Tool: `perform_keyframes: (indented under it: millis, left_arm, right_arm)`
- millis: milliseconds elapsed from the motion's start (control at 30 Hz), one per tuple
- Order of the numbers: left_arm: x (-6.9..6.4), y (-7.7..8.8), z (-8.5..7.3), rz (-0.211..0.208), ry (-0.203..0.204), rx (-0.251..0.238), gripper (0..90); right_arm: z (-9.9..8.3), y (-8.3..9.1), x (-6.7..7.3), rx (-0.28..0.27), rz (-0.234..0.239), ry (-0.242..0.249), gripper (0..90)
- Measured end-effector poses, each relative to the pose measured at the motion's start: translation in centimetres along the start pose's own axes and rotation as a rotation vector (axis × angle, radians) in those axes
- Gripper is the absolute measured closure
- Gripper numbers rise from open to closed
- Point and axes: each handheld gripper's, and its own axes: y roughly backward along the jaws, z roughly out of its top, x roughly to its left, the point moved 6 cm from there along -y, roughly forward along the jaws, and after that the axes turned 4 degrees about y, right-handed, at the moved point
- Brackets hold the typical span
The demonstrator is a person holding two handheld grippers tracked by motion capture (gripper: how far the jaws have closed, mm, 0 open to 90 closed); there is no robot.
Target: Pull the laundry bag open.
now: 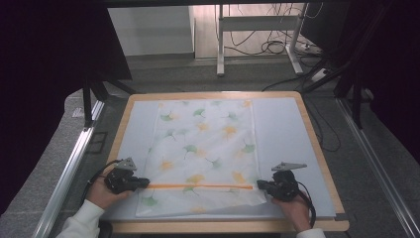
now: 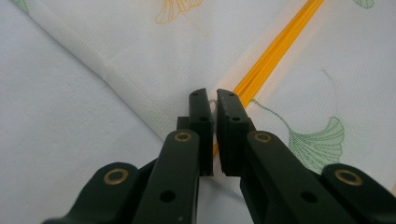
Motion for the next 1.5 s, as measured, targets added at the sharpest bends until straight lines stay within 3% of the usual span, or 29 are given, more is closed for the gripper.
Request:
perform_keyframes:
  millis: [267,567,667,833,967,1033,1200,1367,1500]
  left_arm:
    - [-0.5,0.0,0.0,0.015,-0.013,-0.018,86.0]
    - [-1.3,1.2,1.5,0.053,-0.014,-0.135,72.9]
    - [-1.5,1.1,2.5,0.081,-0.013,-0.17,62.3]
    - [-1.3,0.2,4.1,0.119,-0.019,-0.171,45.5]
    - [-0.6,-0.3,5.2,0.119,-0.015,-0.182,41.5]
    - [-0.2,-0.6,5.5,0.132,-0.02,-0.173,40.5]
    - [0.5,-0.7,5.4,0.163,-0.026,-0.161,38.9]
    - [0.7,-0.1,5.2,0.155,-0.002,-0.198,38.0]
    - [0.6,-0.2,5.0,0.155,-0.008,-0.196,37.1]
  right_arm:
    - [0.0,0.1,0.0,-0.006,-0.01,0.014,89.3]
    - [0.4,1.2,0.2,-0.072,0.008,0.034,83.5]
    - [1.0,1.4,0.3,-0.099,0.016,0.037,78.5]
    - [2.4,1.6,0.2,-0.141,0.0,0.06,65.6]
    - [4.4,1.7,-0.6,-0.187,-0.031,0.04,49.4]
    - [5.0,1.6,-1.0,-0.2,-0.037,0.031,47.4]
    - [5.0,1.9,-1.7,-0.185,-0.061,0.032,42.6]
    - [4.3,2.0,-1.8,-0.171,-0.075,0.032,39.3]
    - [4.0,1.6,-1.4,-0.145,-0.085,0.056,34.7]
